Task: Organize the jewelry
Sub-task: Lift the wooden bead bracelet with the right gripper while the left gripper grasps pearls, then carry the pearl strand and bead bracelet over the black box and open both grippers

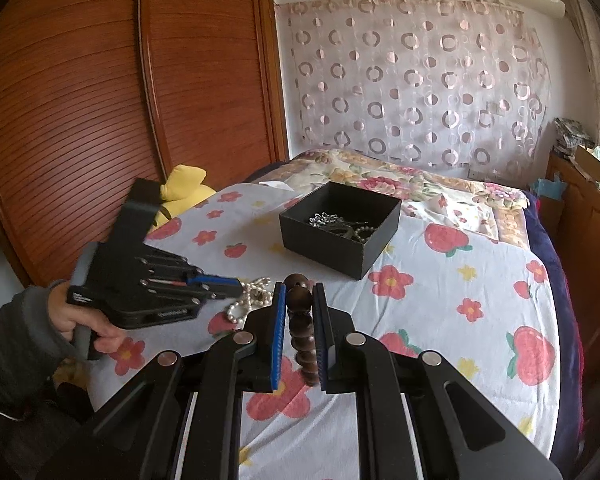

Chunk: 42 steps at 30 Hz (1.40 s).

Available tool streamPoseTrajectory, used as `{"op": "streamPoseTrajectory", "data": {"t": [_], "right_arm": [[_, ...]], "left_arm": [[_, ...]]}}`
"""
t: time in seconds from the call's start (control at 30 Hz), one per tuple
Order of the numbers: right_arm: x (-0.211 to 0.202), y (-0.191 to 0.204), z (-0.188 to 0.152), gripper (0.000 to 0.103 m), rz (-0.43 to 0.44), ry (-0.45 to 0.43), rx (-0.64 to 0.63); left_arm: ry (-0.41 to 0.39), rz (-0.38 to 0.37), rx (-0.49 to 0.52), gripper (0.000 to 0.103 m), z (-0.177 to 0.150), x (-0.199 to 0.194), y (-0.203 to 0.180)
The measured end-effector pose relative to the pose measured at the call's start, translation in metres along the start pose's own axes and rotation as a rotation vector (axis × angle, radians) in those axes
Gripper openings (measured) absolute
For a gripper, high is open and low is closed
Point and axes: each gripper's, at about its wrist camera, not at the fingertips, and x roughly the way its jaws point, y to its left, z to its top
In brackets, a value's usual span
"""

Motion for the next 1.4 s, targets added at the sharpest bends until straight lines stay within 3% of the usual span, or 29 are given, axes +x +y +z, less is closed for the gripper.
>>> {"op": "streamPoseTrajectory", "data": {"t": [0.6,1.2,1.4], "right_arm": [[-0.023,0.002,0.04,0.015,-0.021,-0.081,-0.037],[-0.006,-0.015,0.111,0.015,-0.088,-0.132,-0.062],[0.012,-0.023,0.128,0.015,-0.106,-0.125,-0.058]], "left_arm": [[-0.249,0.009,0.048,0.004,0.07,-0.093,-0.016],[-0.37,0.084,0.076,0.004,0.168,-0.125,-0.02],[-0.366,0.113,0.061,0.004,0.197,-0.114,-0.011]]}}
